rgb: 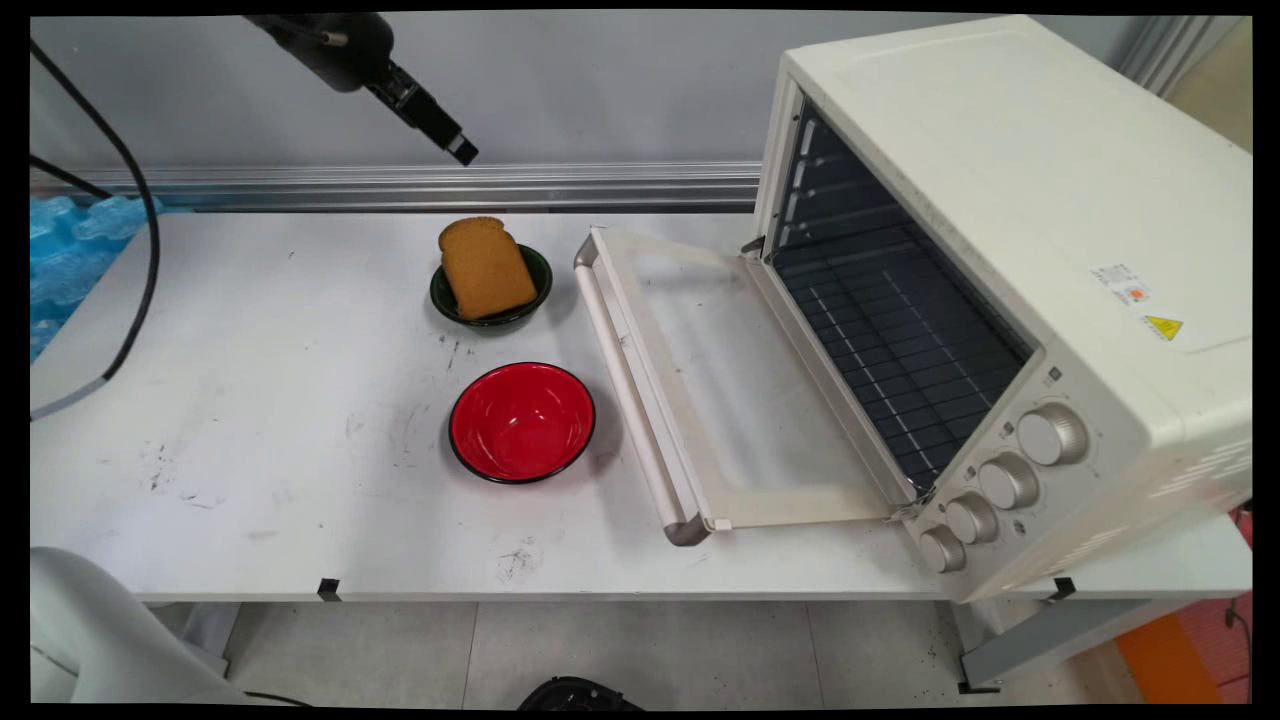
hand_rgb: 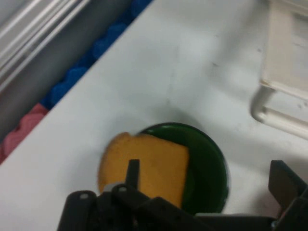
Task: Close the oven
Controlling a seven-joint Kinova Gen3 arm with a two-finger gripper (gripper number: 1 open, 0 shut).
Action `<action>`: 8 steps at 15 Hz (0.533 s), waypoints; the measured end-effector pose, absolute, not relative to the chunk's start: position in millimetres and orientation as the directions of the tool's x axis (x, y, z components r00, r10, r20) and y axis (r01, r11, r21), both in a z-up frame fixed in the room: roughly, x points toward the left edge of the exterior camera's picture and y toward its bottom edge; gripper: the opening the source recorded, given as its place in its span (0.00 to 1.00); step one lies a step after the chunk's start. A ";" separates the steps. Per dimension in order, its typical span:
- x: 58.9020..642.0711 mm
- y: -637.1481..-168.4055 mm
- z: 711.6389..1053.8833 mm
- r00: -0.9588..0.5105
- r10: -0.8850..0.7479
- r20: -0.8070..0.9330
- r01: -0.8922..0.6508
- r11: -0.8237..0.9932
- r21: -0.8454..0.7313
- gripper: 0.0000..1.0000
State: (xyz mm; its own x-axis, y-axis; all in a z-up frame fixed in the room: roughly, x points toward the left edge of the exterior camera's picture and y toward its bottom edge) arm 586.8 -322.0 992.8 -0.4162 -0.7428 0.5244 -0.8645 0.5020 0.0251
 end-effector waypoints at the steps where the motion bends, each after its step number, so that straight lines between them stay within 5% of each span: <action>1: 584.4 -316.6 991.2 -0.437 -0.733 0.521 -0.850 0.526 0.027 1.00; 8: 567.2 -277.4 975.8 -0.573 -0.642 0.509 -0.734 0.678 0.029 1.00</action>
State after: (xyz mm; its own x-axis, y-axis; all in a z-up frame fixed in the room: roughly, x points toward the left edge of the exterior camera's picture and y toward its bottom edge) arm 567.2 -277.4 975.8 -0.5726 -0.6424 0.5094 -0.7345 0.6780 0.0294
